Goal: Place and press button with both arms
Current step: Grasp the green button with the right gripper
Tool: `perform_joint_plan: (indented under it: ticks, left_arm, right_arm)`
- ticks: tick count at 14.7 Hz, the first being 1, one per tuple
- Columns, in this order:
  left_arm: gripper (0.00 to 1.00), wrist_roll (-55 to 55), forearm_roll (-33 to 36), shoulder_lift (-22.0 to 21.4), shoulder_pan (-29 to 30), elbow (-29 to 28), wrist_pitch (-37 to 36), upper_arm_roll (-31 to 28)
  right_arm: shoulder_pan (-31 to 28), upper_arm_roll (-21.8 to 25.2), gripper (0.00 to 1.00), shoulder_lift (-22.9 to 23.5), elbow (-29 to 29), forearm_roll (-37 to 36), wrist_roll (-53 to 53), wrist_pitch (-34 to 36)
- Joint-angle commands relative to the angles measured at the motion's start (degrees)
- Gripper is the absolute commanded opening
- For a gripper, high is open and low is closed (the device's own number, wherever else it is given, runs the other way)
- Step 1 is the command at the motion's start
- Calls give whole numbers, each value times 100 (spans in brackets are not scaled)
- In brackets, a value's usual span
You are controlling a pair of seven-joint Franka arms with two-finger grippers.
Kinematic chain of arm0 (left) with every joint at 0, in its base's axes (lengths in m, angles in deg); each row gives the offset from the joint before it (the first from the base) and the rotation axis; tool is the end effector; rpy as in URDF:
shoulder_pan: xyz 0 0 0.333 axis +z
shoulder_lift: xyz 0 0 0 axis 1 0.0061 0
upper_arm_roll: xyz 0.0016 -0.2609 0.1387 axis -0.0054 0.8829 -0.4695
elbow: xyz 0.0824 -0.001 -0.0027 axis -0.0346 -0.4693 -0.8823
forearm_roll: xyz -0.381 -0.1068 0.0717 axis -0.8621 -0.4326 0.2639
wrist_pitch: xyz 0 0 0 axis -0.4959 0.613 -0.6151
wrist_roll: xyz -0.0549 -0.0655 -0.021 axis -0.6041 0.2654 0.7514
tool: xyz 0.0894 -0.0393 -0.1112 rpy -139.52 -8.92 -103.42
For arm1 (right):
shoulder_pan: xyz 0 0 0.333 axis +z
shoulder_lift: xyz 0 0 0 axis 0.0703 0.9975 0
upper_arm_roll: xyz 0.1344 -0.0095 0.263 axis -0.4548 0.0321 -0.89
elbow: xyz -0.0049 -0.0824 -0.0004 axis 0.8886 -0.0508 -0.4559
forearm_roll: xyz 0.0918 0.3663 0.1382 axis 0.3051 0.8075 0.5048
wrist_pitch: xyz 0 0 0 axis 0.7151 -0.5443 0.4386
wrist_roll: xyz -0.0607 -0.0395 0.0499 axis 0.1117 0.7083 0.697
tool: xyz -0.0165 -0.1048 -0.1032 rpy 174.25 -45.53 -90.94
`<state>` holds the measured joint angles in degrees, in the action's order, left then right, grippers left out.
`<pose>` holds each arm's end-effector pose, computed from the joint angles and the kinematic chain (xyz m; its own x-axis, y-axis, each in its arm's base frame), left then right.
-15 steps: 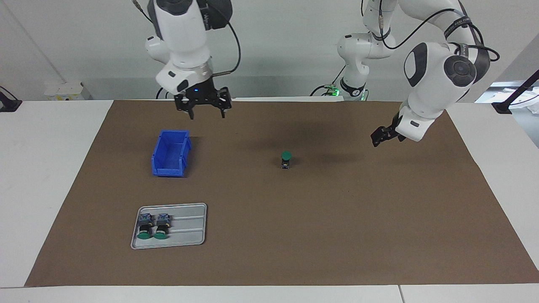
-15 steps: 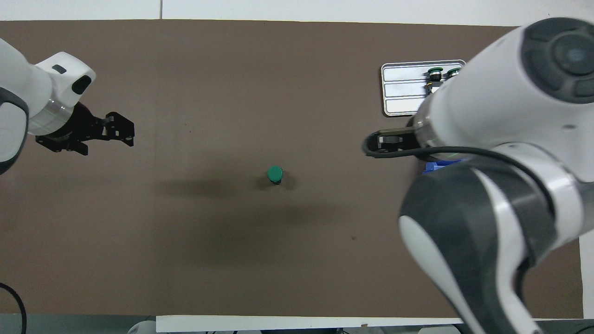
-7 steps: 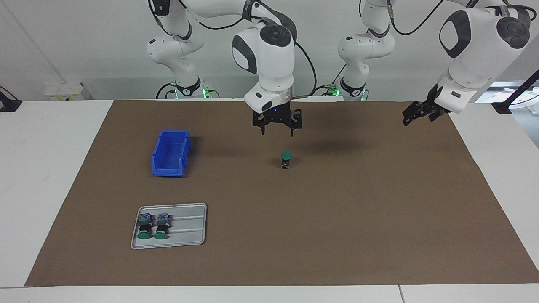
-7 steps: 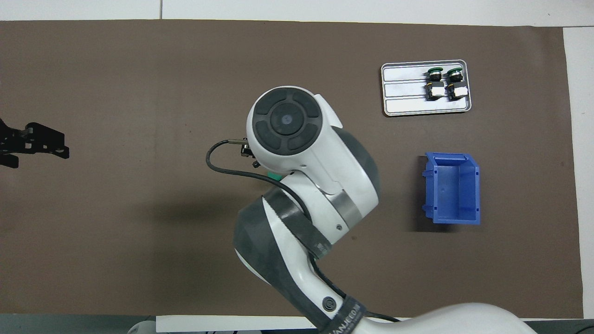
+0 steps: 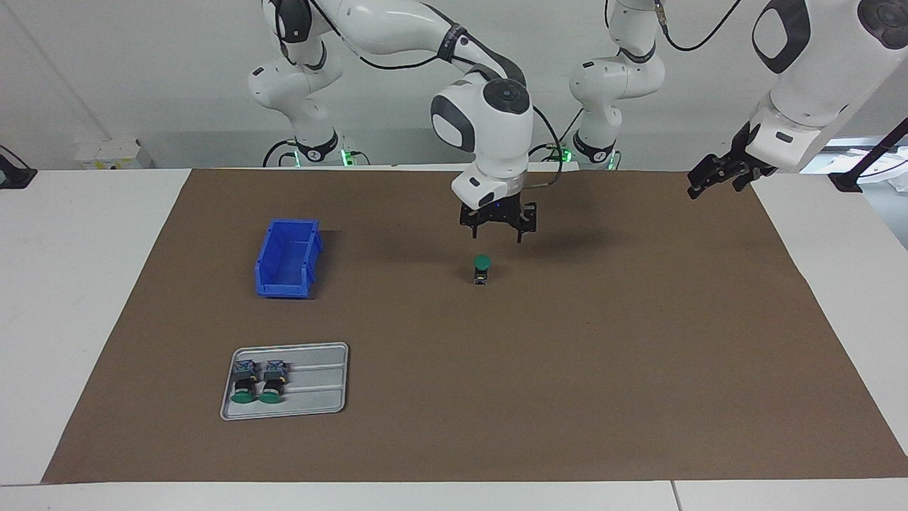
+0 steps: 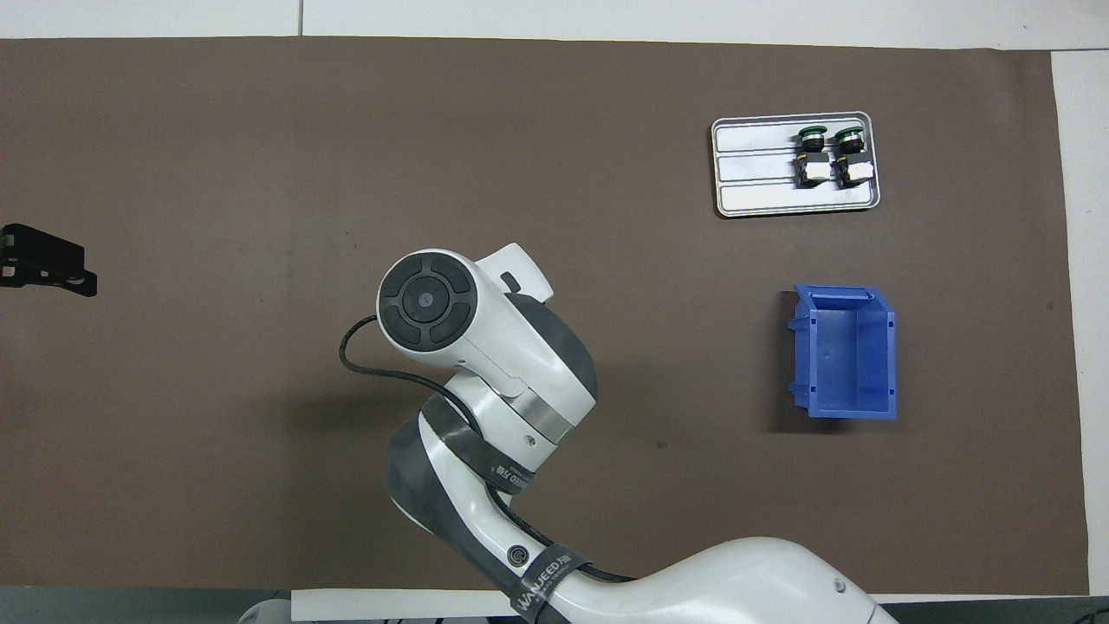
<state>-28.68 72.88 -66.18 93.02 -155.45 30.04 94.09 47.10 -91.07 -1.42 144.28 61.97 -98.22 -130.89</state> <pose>0.5205 -0.0313 0.5474 0.9873 0.0559 -0.1487 0.0564 -0.9984 -0.0008 0.4868 0.4797 0.3297 0.9845 -0.1752 -0.0047 -0.1752 -0.9845 -0.0038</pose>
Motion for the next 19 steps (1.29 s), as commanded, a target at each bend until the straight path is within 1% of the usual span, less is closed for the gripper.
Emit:
perform_joint_plan:
  ticks: [1, 3, 4, 6, 7, 8, 11, 13, 14, 16, 17, 18, 19]
  left_arm:
    - [100, -199, 71, 75, -3, 105, -183, -8]
    - [100, -199, 88, 75, -11, 96, -166, -8]
    - [100, -199, 97, 75, -3, 104, -157, -8]
    - [100, -234, 123, 75, -3, 105, -113, -8]
    - [100, -339, 280, 75, -37, 105, -122, -8]
    - [100, -444, 430, 75, -64, 105, -113, -8]
    - [100, -480, 475, 84, -47, 105, -95, 1]
    - [100, -463, 475, 84, -20, 105, -104, 1]
    - [100, -393, 475, 84, -38, 105, -104, 1]
    - [100, -384, 475, 84, -64, 105, -104, 1]
    - [100, -384, 475, 75, -73, 105, -104, 1]
    - [100, -384, 475, 75, -73, 105, -113, 1]
    - [100, -384, 475, 75, -64, 96, -122, 1]
  right_arm:
    - [-237, -19, 98, -118, 318, -79, 128, -417]
    - [-220, -10, 98, 83, 414, -79, 182, -812]
    - [-229, -10, 98, 180, 415, -105, 243, -849]
    - [-255, -10, 98, 189, 415, -123, 462, -823]
    - [-264, -10, 98, 189, 450, -123, 489, -866]
    - [-290, -10, 98, 181, 537, -123, 490, -910]
    - [-351, -19, 98, 119, 836, -123, 630, -1094]
    - [-369, -19, 92, 49, 1065, -123, 656, -1244]
    - [-369, -19, 87, 49, 1074, -114, 665, -1253]
    - [-360, -19, 71, 49, 1083, -114, 674, -1271]
    - [-360, -19, 60, 40, 1109, -105, 683, -1271]
    - [-360, -19, 45, 40, 1109, -79, 683, -1271]
    - [-369, -19, 28, 40, 1101, -44, 683, -1254]
